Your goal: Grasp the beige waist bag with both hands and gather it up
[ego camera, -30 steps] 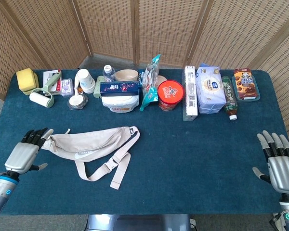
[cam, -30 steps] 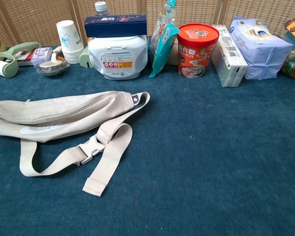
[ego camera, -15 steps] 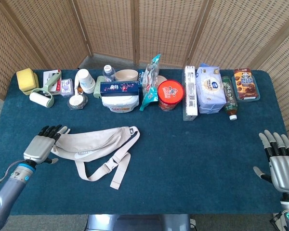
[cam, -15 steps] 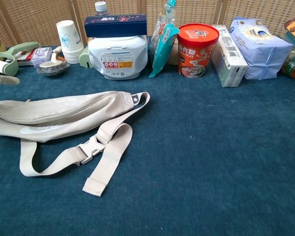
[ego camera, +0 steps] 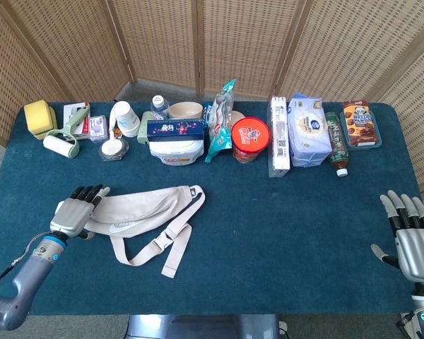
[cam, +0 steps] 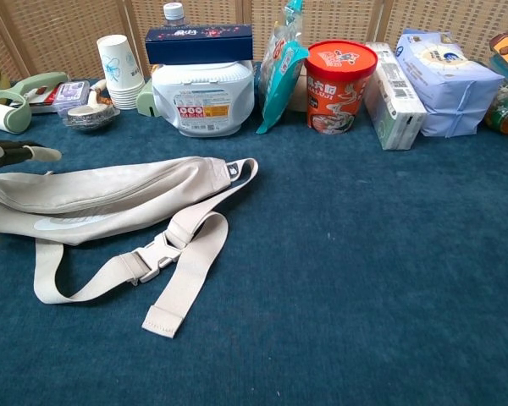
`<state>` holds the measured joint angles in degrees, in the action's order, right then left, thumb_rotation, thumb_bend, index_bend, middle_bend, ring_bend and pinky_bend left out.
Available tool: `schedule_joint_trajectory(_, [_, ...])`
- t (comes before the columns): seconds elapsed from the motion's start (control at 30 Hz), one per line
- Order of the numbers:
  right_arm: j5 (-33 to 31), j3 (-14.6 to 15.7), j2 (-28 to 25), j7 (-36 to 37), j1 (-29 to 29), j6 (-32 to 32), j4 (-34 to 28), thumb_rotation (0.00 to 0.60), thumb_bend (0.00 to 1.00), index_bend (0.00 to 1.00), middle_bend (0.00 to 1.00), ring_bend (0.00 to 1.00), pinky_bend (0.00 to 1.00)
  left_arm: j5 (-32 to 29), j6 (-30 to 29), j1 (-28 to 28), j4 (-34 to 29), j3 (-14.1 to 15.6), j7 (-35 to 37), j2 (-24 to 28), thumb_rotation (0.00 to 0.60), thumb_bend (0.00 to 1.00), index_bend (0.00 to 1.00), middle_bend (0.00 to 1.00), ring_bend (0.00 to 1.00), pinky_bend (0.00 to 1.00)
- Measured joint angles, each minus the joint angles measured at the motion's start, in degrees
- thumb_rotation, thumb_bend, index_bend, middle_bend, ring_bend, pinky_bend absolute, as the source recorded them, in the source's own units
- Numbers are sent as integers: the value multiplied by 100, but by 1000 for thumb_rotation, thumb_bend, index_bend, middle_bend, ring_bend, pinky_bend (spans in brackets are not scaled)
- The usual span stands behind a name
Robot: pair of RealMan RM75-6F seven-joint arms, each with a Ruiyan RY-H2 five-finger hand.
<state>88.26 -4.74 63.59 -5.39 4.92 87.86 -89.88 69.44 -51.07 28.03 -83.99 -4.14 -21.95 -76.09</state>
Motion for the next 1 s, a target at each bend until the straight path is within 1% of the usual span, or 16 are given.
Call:
schedule_joint_trajectory(0.03, [3, 0, -5, 16, -1, 5, 1, 600, 0, 0, 0, 0, 0, -68, 0, 22, 18, -5, -76, -47, 600, 0, 17, 0, 8, 256])
schedule_joint_trajectory(0.07, [5, -1, -8, 27, -2, 7, 1, 600, 0, 0, 0, 0, 0, -122, -11, 39, 32, -11, -147, -89, 600, 0, 64, 22, 48, 331])
schedule_joint_trajectory(0.1, [6, -2, -12, 47, -2, 8, -2, 600, 0, 0, 0, 0, 0, -172, -47, 53, 47, -18, -240, -136, 600, 0, 141, 79, 127, 402])
schedule_joint_trajectory(0.13, [6, -3, -15, 65, -2, 8, -3, 600, 0, 0, 0, 0, 0, -208, -86, 59, 53, -23, -315, -168, 600, 0, 202, 132, 193, 442])
schedule_joint_trajectory(0.17, [6, -3, -20, 89, -2, 7, -4, 600, 0, 0, 0, 0, 0, -242, -139, 62, 56, -27, -401, -201, 600, 4, 292, 230, 291, 493])
schedule_joint_trajectory(0.2, [8, -3, -25, 113, -2, 6, -4, 600, 0, 0, 0, 0, 0, -280, -222, 65, 55, -32, -535, -249, 600, 12, 371, 318, 365, 528])
schedule_joint_trajectory(0.3, [17, 3, -40, 168, -4, 6, 2, 600, 0, 0, 0, 0, 0, -422, -477, 61, 23, -54, -868, -372, 600, 40, 534, 490, 495, 578])
schedule_joint_trajectory(0.4, [18, 4, -47, 179, -6, 8, 9, 600, 0, 0, 0, 0, 0, -462, -756, 36, -21, -77, -979, -464, 600, 70, 626, 584, 577, 595])
schedule_joint_trajectory(0.5, [22, 12, -44, 164, 2, -15, 4, 600, 0, 0, 0, 0, 0, -391, -969, 2, -53, -89, -953, -496, 600, 98, 682, 638, 627, 605])
schedule_joint_trajectory(0.67, [66, 45, -19, 81, 13, -37, -21, 600, 0, 0, 0, 0, 0, -120, -1148, -44, -178, -79, -711, -401, 600, 98, 686, 642, 632, 605])
schedule_joint_trajectory(0.83, [247, 167, 48, -130, 61, -148, -38, 600, 0, 0, 0, 0, 0, 203, -1293, -63, -569, -81, -410, -121, 600, 97, 683, 642, 629, 605])
schedule_joint_trajectory(0.97, [403, 283, 101, -259, 145, -344, -73, 600, 0, 0, 0, 0, 0, 363, -1385, -35, -961, -126, -363, 79, 600, 93, 680, 642, 626, 605])
schedule_joint_trajectory(1.0, [446, 306, 102, -288, 181, -409, -106, 600, 0, 0, 0, 0, 0, 392, -1401, -9, -1150, -157, -374, 147, 600, 89, 679, 641, 626, 605])
